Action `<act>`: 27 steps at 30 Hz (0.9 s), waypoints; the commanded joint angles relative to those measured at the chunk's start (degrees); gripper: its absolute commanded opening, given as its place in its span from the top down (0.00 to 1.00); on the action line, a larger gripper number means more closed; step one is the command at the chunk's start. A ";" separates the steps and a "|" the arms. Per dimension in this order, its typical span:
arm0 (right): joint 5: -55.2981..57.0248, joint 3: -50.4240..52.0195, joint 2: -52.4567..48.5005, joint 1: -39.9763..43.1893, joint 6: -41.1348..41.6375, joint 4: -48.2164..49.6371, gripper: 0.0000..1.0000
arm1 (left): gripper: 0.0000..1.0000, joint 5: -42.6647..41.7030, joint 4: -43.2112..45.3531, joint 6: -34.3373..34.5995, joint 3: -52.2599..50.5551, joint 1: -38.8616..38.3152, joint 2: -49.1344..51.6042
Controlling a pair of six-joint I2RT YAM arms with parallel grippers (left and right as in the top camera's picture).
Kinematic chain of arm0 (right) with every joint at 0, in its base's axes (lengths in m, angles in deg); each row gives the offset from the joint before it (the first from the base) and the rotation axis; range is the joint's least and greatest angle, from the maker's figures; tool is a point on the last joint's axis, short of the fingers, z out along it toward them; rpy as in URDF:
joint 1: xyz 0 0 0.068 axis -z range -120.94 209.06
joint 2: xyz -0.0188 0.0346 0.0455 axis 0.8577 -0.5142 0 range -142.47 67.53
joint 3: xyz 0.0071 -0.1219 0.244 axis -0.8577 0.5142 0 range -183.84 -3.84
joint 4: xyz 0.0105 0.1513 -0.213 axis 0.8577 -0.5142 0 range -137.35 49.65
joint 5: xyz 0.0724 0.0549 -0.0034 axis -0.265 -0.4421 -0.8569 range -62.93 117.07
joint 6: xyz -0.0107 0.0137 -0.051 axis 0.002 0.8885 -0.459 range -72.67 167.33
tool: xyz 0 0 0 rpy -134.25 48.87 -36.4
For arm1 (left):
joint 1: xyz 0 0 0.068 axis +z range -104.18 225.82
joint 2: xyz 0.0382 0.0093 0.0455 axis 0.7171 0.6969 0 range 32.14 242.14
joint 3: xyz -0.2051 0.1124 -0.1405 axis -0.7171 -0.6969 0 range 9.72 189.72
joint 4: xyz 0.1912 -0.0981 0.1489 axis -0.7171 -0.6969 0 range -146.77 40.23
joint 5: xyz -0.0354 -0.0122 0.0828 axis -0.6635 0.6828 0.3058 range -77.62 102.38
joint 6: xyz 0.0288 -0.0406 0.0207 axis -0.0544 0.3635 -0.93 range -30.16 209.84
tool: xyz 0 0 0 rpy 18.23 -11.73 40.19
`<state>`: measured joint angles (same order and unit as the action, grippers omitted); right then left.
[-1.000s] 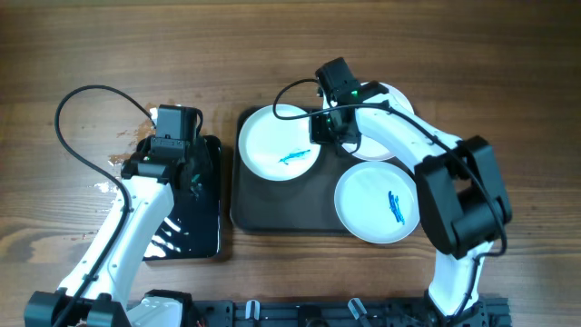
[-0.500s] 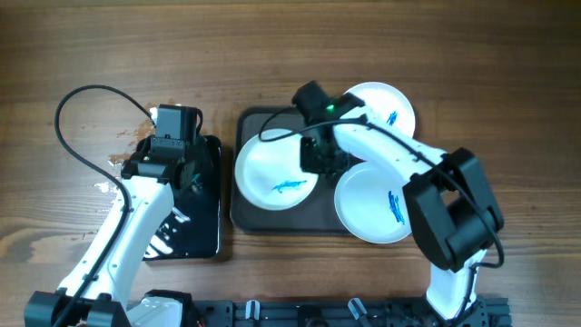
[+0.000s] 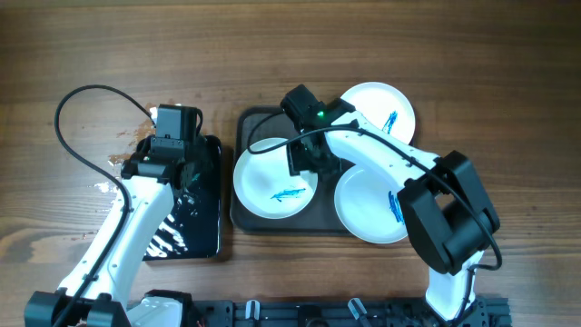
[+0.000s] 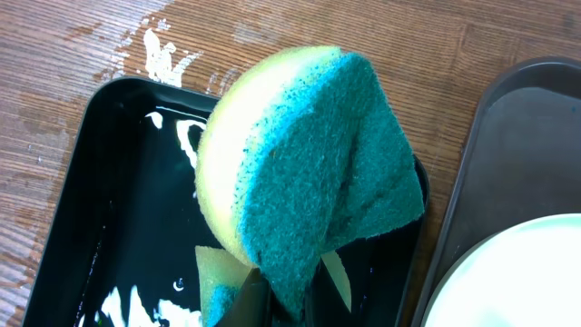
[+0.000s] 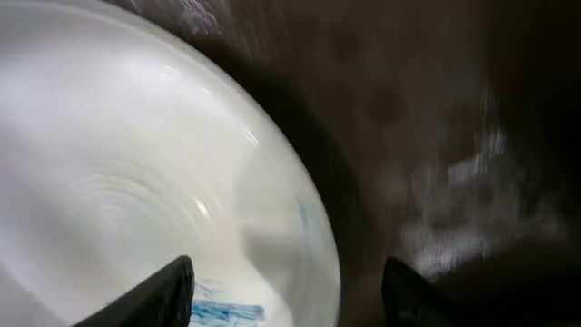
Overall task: Clean dirty plates on tray and stack at the side
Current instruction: 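Lift and tilt the left plate upward with the right gripper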
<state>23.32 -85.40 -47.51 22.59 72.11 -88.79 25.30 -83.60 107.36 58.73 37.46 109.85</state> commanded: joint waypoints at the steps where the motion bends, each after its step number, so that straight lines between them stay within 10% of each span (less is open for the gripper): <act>1: 3.37 -2.12 2.05 -0.26 -23.08 9.09 0.30 | 0.96 -0.35 0.44 1.01 -0.22 -0.17 -0.79; 8: -6.29 -2.10 1.64 0.11 -58.07 16.15 0.21 | 0.96 -0.33 0.42 0.96 -0.22 -0.17 -0.79; 27: -22.25 -2.10 -10.08 2.38 -51.63 25.57 0.18 | 0.96 -0.37 -0.33 0.98 -0.22 -0.17 -0.79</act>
<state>3.46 -86.61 -55.71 24.77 19.28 -63.79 25.30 -83.99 107.36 58.73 37.46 109.85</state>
